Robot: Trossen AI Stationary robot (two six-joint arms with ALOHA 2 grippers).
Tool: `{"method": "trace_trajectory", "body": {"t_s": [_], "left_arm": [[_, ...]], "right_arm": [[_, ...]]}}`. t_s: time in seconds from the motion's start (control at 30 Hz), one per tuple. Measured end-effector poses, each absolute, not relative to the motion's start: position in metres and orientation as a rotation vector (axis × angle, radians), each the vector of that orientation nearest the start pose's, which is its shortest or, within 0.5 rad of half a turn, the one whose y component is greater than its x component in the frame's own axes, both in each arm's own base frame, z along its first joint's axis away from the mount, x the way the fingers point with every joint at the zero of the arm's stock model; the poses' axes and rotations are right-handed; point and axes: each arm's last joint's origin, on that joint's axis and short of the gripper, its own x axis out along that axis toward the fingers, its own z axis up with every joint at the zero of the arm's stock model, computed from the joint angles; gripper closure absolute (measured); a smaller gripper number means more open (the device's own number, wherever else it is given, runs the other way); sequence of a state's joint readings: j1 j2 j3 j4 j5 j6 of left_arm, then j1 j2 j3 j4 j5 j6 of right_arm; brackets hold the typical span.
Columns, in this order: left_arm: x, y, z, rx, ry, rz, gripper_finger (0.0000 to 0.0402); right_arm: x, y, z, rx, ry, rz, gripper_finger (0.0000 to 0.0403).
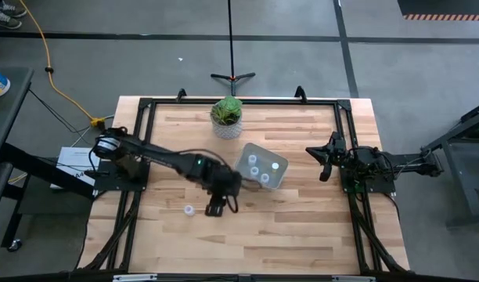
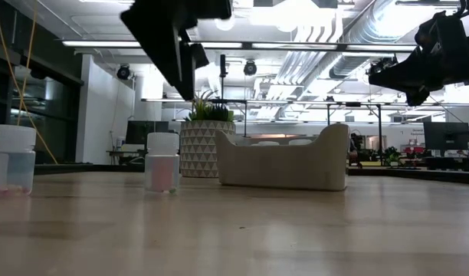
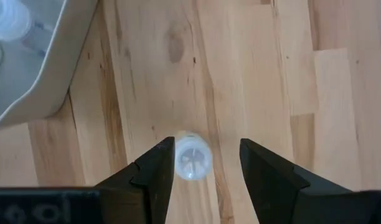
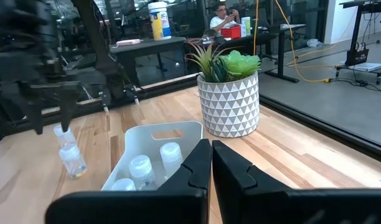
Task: Pick and place pill bottles into a basket
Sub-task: Put the transparent capsule bottle into the white bin
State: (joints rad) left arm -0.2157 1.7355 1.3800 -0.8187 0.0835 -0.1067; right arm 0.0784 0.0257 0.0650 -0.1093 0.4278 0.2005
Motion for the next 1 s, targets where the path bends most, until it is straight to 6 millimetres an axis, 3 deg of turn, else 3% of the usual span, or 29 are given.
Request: {"method": "trace_trajectory", "body": {"t_s": [0.27,0.7,1.0], "left_arm": [[0.339,-0.092,0.241,0.028,1.178,-0.179,0.0174],[0.329,-0.088,0.198,-0.007,1.186,-0.113,0.0062],[0.325,-0.086,0.177,0.014,1.139,-0.091,0.0077]], "right_arm": [[0.093,-0.005,0.173,0.18,0.034,-0.355,0.0399],[0.093,-0.005,0.173,0.182,0.034,-0.354,0.0401],[0.093,-0.005,0.173,0.181,0.034,-0.355,0.0401]]}}
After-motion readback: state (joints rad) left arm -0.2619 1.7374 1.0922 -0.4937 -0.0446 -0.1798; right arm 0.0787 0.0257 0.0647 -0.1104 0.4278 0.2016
